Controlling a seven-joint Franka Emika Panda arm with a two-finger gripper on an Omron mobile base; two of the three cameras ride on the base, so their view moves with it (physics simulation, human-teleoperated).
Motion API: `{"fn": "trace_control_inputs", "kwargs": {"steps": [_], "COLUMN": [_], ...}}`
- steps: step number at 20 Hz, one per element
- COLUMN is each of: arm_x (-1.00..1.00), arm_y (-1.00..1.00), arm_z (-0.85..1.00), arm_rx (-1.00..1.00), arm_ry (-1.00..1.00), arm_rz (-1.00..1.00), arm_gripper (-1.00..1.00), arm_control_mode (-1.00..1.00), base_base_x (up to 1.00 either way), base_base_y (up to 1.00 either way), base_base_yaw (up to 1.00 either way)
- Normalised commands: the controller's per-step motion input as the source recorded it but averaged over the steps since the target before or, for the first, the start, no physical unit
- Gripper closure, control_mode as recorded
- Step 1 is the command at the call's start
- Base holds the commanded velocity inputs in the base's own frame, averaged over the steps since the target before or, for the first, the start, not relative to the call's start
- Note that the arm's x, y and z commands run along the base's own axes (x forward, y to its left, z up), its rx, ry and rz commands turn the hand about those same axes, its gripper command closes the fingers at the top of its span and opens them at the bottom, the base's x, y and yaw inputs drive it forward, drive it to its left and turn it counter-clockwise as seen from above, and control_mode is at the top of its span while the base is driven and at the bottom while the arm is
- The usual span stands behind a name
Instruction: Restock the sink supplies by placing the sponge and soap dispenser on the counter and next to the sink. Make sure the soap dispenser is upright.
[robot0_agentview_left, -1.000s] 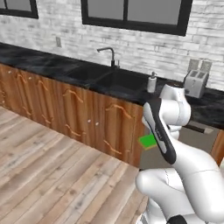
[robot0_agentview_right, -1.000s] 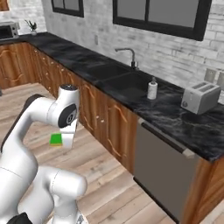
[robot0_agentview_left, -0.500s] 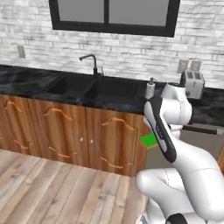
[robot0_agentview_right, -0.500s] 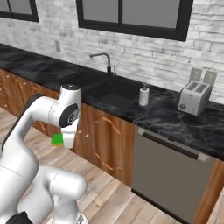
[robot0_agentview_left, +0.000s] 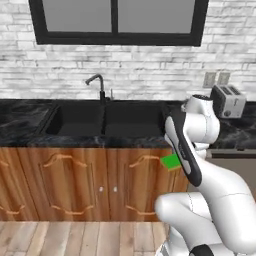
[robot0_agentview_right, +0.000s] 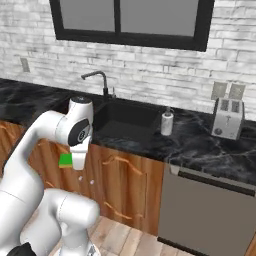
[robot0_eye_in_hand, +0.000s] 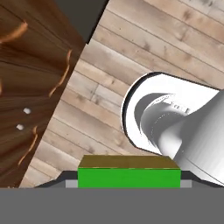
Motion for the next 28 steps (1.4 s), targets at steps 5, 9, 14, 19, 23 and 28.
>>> {"fn": "trace_control_inputs", "kwargs": {"steps": [5,9,14,19,23,28], "arm_x": [0.00,0.00,0.00,0.00,0.00,0.80], "arm_y": [0.00,0.00,0.00,0.00,0.00,0.64], "arm_z": [0.00,0.00,0.00,0.00,0.00,-0.04], "arm_rx": [0.00,0.00,0.00,0.00,0.00,-0.10], "arm_ry": [0.00,0.00,0.00,0.00,0.00,0.19], "arm_rz": [0.00,0.00,0.00,0.00,0.00,-0.01], "arm_gripper": [1.00,1.00,1.00,1.00,1.00,1.00], "arm_control_mode": [1.00,1.00,1.00,1.00,1.00,-1.00], "base_base_x": [0.86,0.76,0.51,0.27,0.52,0.19], "base_base_y": [1.00,1.00,1.00,1.00,1.00,0.20], "base_base_yaw": [-0.30,-0.21,-0.17,-0.15,-0.14,-0.01]}}
